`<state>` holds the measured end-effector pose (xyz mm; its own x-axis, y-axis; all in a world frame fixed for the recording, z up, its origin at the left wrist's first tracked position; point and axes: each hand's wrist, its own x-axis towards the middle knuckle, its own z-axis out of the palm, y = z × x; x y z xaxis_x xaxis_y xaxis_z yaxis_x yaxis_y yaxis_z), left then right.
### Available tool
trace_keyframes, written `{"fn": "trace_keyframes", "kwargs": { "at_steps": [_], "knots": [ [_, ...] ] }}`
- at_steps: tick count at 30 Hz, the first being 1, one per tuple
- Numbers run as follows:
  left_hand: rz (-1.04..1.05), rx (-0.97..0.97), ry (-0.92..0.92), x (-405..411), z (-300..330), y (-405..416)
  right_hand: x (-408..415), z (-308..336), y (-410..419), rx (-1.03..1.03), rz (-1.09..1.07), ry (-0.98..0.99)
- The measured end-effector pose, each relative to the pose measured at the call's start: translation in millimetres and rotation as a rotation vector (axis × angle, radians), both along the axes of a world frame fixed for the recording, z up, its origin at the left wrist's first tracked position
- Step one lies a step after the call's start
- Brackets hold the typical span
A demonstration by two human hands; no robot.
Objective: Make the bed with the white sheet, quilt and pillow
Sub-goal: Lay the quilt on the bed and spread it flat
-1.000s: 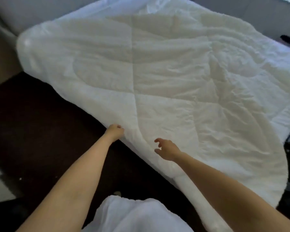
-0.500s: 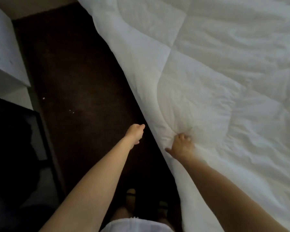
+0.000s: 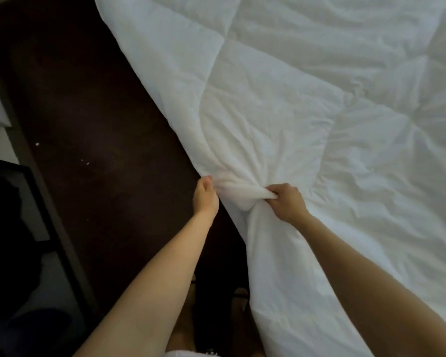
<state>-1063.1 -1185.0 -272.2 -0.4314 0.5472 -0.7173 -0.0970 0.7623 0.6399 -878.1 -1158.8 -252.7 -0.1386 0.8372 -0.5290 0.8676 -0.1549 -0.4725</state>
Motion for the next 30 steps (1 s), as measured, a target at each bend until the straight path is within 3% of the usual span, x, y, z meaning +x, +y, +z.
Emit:
{"fn": "trace_keyframes", "kwargs": {
  "at_steps": [2,4,7,9,15,19,21,24,27,30],
  "knots": [
    [0.19,-0.03,-0.073,17,6,0,27,33,-5,0.04,-0.123,0.233],
    [0.323,-0.059,-0.433,42,21,11,46,64,-8,0.041,-0.235,0.414],
    [0.369,0.044,-1.009,76,56,29,56,89,3,0.005,-0.292,0.502],
    [0.417,0.126,-1.091,84,79,38,57,99,10,0.0,-0.294,0.521],
    [0.415,0.063,-0.698,53,113,11,52,124,0,0.105,-0.043,0.294],
    [0.526,-0.059,-0.429,-3,115,-58,43,124,-20,0.169,-0.115,0.146],
    [0.432,-0.184,-0.166,-44,113,-100,39,119,-31,0.118,-0.2,0.115],
    [0.098,-0.401,0.261,-87,107,-148,39,111,-53,-0.001,-0.228,0.086],
    [-0.233,-0.503,0.291,-79,105,-163,40,108,-81,-0.058,-0.162,0.076],
    [-0.314,-0.361,0.173,-50,109,-162,42,113,-104,-0.111,-0.11,0.052]
  ]
}}
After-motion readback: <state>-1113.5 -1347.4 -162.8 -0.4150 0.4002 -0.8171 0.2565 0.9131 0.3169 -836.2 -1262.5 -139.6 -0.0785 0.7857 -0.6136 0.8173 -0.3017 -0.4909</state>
